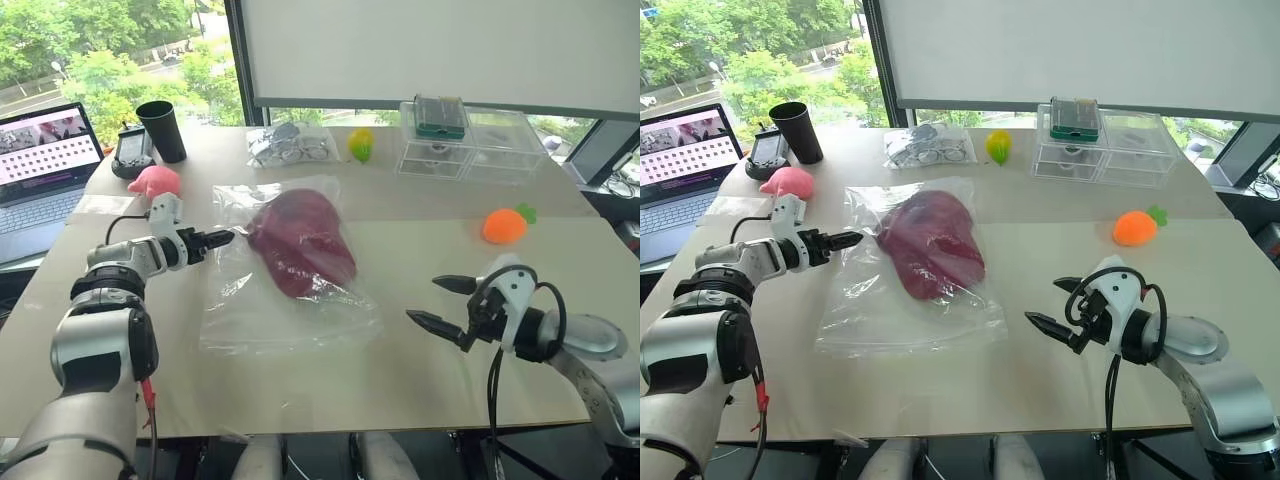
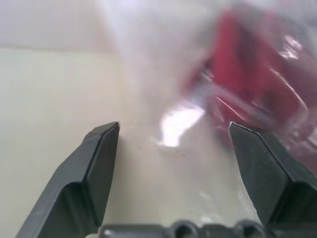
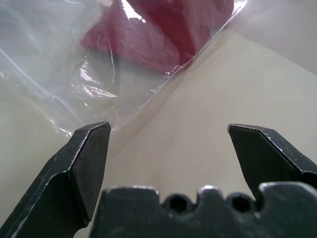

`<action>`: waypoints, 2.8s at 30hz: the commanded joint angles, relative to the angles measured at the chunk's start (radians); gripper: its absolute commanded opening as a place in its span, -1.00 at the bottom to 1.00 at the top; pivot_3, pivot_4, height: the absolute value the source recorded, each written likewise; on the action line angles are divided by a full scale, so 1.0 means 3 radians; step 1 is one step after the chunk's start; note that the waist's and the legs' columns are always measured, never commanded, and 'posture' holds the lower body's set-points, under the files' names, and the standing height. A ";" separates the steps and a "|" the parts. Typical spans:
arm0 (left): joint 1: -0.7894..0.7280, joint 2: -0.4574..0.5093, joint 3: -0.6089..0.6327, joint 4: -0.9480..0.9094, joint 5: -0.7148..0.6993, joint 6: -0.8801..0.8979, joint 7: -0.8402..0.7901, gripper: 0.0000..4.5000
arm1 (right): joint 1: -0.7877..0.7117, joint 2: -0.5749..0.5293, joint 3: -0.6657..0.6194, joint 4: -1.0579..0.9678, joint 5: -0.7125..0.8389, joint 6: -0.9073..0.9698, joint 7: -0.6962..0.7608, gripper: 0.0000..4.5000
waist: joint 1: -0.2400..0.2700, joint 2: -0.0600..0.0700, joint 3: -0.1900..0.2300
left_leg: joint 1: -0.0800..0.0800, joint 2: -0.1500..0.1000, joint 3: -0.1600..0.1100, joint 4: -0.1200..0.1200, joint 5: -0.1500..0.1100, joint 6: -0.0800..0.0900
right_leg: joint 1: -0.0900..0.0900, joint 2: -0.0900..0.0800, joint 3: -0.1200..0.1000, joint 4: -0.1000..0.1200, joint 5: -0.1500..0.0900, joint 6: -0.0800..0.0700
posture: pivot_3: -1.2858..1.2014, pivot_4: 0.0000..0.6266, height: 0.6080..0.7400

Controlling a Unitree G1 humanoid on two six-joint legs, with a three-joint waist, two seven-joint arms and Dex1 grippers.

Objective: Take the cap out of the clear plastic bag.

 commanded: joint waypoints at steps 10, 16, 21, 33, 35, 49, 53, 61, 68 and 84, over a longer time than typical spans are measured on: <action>0.1504 -0.0961 0.0264 -0.3411 -0.0074 -0.0411 0.1719 0.68 | -0.0240 0.0043 0.0107 0.0134 -0.0056 -0.0095 0.0032 1.00 | 0.0065 -0.0002 0.0000 | 0.0000 -0.0003 -0.0002 0.0015 0.0000 -0.0002 | 0.0002 -0.0006 0.0003 0.0008 0.0019 -0.0024 | 0.03 -0.52 1.00; 0.1918 -0.1183 0.0094 -0.4194 -0.0079 -0.0730 0.1734 0.68 | -0.0307 0.0114 0.0164 0.0096 -0.0073 -0.0072 -0.0007 1.00 | 0.0070 -0.0002 0.0000 | 0.0003 -0.0004 0.0001 0.0014 0.0001 -0.0002 | 0.0005 -0.0005 0.0007 0.0007 0.0020 -0.0025 | 0.03 -0.52 1.00; 0.2143 -0.0787 -0.0046 -0.4658 -0.0304 -0.0553 0.1135 0.68 | -0.0443 0.0114 0.0239 0.0078 -0.0094 -0.0048 -0.0007 1.00 | 0.0035 -0.0002 0.0000 | 0.0010 -0.0003 0.0002 0.0014 0.0001 -0.0002 | 0.0010 -0.0002 0.0007 0.0007 0.0017 -0.0020 | 0.03 -0.52 1.00; 0.2633 0.0194 -0.0195 -0.5265 -0.1170 0.0265 -0.0190 0.68 | -0.1139 0.0240 0.1674 -0.0676 -0.0505 -0.0022 0.0266 1.00 | 0.0009 -0.0001 0.0001 | 0.0012 0.0008 0.0003 0.0013 0.0000 -0.0002 | 0.0009 0.0005 0.0004 0.0002 0.0001 -0.0007 | 0.03 -0.52 1.00; 0.2628 0.0236 -0.0171 -0.5299 -0.1249 0.0354 -0.0202 0.68 | -0.1191 0.0221 0.1912 -0.0538 -0.0897 -0.0211 0.0187 1.00 | 0.0030 -0.0001 0.0001 | 0.0011 0.0006 0.0004 0.0013 0.0000 -0.0002 | 0.0008 0.0002 0.0005 0.0000 0.0001 -0.0007 | 0.03 -0.52 1.00; 0.2658 0.0495 -0.0069 -0.5485 -0.1669 0.0775 -0.0285 0.68 | -0.1219 0.0797 0.2240 0.0158 -0.2365 -0.0944 -0.0650 1.00 | 0.0019 -0.0001 0.0001 | 0.0015 0.0009 0.0006 0.0012 0.0000 -0.0002 | 0.0004 0.0005 0.0006 0.0007 0.0005 -0.0017 | 0.03 -0.52 1.00; 0.2653 0.0495 -0.0087 -0.5474 -0.1675 0.0778 -0.0260 0.70 | -0.1238 0.1010 0.2098 0.0138 -0.2279 -0.0942 -0.0656 0.69 | 0.0020 -0.0001 0.0001 | 0.0016 0.0011 0.0006 0.0012 0.0000 -0.0002 | 0.0004 0.0007 0.0006 0.0008 0.0005 -0.0017 | 0.03 -0.52 1.00; 0.2675 0.0477 -0.0084 -0.5544 -0.1742 0.0815 -0.0231 0.70 | -0.1300 0.1154 0.2084 0.0142 -0.2213 -0.0934 -0.0446 -0.57 | 0.0020 -0.0001 0.0001 | 0.0016 0.0011 0.0005 0.0011 0.0000 -0.0002 | 0.0005 0.0007 0.0006 0.0008 0.0009 -0.0025 | 0.03 -0.52 1.00; 0.2706 0.0478 -0.0084 -0.5658 -0.1828 0.0858 -0.0188 0.70 | -0.1427 0.1246 0.2074 0.0242 -0.2224 -0.0905 -0.0375 -0.68 | 0.0013 -0.0001 0.0001 | 0.0017 0.0015 0.0005 0.0011 0.0000 -0.0002 | 0.0004 0.0011 0.0006 0.0008 0.0009 -0.0025 | 0.03 -0.52 1.00; 0.2719 0.0560 0.0060 -0.5863 -0.2523 0.1173 -0.0124 0.70 | -0.1963 0.1520 0.2205 0.0913 -0.2367 -0.0900 -0.0251 -0.99 | -0.0003 0.0000 0.0001 | 0.0019 0.0018 0.0006 0.0011 0.0000 -0.0002 | 0.0005 0.0013 0.0006 0.0009 0.0013 -0.0033 | 0.03 -0.52 1.00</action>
